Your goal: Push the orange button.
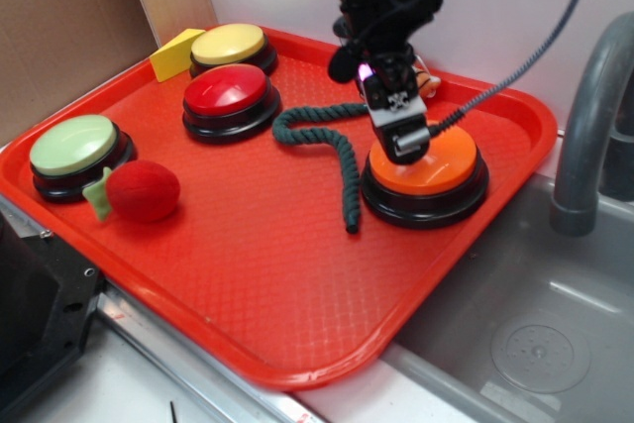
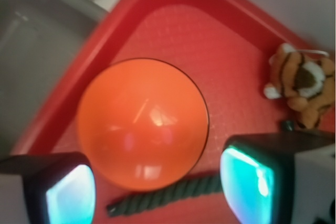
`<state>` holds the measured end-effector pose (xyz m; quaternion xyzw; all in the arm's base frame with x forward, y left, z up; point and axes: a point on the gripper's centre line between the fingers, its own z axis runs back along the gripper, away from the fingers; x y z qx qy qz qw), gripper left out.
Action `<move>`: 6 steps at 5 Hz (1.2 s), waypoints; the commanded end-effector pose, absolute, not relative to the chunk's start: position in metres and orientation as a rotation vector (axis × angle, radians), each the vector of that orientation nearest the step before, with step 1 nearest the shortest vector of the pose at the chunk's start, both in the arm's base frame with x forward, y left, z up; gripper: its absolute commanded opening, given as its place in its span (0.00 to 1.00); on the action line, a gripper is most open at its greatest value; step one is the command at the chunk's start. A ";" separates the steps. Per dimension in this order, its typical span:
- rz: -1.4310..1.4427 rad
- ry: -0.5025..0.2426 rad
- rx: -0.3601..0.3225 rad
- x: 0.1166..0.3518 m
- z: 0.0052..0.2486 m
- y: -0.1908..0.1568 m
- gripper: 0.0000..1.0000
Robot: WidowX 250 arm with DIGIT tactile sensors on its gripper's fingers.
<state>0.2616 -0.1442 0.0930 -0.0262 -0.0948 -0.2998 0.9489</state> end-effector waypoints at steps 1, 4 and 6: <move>-0.585 -0.261 -0.084 0.259 0.127 -0.153 1.00; -0.574 -0.302 -0.091 0.253 0.145 -0.152 1.00; -0.537 -0.356 -0.057 0.247 0.152 -0.152 1.00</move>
